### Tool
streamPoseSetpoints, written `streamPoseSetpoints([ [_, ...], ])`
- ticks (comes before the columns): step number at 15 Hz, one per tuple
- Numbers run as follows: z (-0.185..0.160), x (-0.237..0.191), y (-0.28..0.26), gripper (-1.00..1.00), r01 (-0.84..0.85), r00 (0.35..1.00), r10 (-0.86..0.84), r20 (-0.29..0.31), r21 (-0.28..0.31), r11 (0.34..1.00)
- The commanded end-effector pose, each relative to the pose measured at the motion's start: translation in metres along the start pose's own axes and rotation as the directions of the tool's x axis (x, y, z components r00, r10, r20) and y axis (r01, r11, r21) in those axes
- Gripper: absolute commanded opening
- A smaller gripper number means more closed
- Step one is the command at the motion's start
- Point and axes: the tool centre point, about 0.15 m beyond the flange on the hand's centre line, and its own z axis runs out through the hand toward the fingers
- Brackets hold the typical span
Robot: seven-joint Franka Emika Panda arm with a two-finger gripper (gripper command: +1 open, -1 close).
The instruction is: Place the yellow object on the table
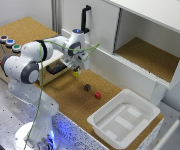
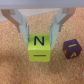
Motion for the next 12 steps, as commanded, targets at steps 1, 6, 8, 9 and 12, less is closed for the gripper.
streamPoseSetpoints([
  [1, 0.033, -0.014, 0.012, -1.00, -0.071, 0.997, 0.071, 0.005, 0.100, 0.992],
  [6, 0.045, 0.007, 0.016, -1.00, -0.062, 0.998, 0.060, 0.022, 0.096, 0.993],
  [8, 0.054, 0.018, 0.015, -1.00, -0.019, 1.000, 0.018, 0.023, 0.071, 0.997],
  [9, 0.058, 0.023, 0.014, -1.00, -0.009, 1.000, 0.007, 0.025, 0.070, 0.998],
  [12, 0.072, 0.033, 0.010, -1.00, 0.017, 0.999, -0.019, 0.029, 0.068, 0.998],
])
